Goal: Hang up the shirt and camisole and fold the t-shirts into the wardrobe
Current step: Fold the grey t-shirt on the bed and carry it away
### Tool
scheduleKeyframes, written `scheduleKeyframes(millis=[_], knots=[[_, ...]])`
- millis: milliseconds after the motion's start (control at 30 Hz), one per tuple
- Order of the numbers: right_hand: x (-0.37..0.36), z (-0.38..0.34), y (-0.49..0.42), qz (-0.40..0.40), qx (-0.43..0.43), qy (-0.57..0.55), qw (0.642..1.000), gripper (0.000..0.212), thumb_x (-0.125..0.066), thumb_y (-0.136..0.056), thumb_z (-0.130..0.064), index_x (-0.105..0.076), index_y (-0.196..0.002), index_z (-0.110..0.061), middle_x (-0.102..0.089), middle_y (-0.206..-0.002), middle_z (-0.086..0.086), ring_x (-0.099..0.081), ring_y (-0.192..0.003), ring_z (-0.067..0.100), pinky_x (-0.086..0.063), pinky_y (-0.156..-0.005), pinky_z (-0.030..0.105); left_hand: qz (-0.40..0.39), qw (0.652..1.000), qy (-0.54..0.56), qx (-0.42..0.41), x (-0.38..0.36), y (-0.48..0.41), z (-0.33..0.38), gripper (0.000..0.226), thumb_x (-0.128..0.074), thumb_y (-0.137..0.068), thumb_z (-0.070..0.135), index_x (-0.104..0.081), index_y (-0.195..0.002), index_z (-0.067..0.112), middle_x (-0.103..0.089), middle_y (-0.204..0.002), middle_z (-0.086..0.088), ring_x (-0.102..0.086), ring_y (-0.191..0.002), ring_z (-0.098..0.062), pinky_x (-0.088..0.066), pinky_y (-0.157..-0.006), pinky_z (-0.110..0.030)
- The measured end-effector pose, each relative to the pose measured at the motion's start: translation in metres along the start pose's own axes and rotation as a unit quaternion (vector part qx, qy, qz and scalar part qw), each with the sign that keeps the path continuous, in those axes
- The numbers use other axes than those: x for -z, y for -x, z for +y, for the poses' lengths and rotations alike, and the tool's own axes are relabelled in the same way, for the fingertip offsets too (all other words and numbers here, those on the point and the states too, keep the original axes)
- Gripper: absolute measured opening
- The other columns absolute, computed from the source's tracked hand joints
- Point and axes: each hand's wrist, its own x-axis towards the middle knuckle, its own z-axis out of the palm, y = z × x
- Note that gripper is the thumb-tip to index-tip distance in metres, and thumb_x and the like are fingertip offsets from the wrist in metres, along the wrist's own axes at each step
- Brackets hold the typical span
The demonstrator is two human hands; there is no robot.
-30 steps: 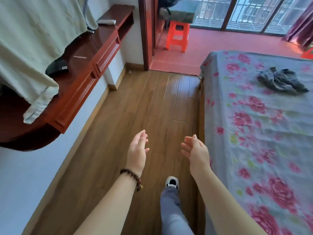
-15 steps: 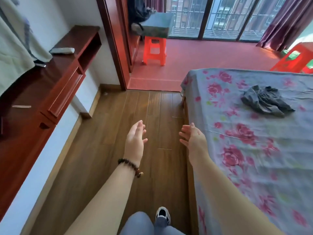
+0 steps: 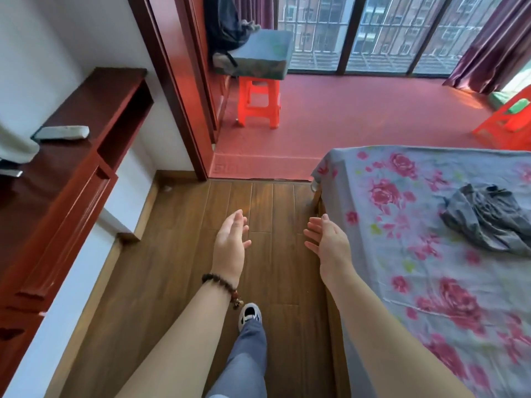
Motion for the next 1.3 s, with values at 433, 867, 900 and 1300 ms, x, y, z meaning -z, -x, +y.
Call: scheduleKeyframes(millis=[433,867,900,1300], knots=[[-0.098,-0.135,-0.231,0.058,0.016,-0.058,0.996,0.032,-0.039,-0.101,-0.036,-0.064,-0.096,-0.017,-0.067,-0.098,0.003,-0.064,-0.090,0.015,-0.052,-0.082,0.033,-0.047,0.999,0.020,-0.010,-0.070,-0.280,0.105,0.047,-0.035,-0.100,0.045,-0.050,-0.135,0.018,-0.058,-0.125,0.003,-0.056,-0.113,-0.010,-0.051,-0.093,-0.035],[-0.102,-0.244,-0.513,0.109,0.024,-0.109,0.988,0.036,-0.039,-0.102,-0.032,-0.062,-0.100,-0.006,-0.065,-0.098,0.009,-0.063,-0.088,0.021,-0.051,-0.075,0.034,-0.116,0.993,-0.012,0.000,-0.248,-0.530,0.174,0.049,-0.038,-0.098,0.047,-0.050,-0.134,0.016,-0.059,-0.118,0.004,-0.056,-0.113,-0.015,-0.049,-0.097,-0.042],[-0.099,-0.259,-0.532,0.115,0.028,-0.115,0.986,0.035,-0.039,-0.101,-0.032,-0.062,-0.099,-0.007,-0.065,-0.099,0.009,-0.062,-0.087,0.021,-0.050,-0.075,0.034,-0.122,0.992,-0.015,-0.003,-0.264,-0.548,0.186,0.049,-0.038,-0.098,0.048,-0.050,-0.134,0.016,-0.059,-0.118,0.004,-0.056,-0.113,-0.015,-0.049,-0.097,-0.042],[-0.032,-0.343,-0.692,0.219,0.049,-0.163,0.961,0.033,-0.040,-0.101,-0.034,-0.062,-0.092,-0.012,-0.063,-0.093,0.007,-0.061,-0.084,0.018,-0.048,-0.071,0.033,-0.220,0.975,-0.009,0.003,-0.443,-0.690,0.254,0.034,-0.038,-0.101,0.036,-0.052,-0.125,0.017,-0.058,-0.121,-0.002,-0.055,-0.115,-0.021,-0.049,-0.095,-0.044]])
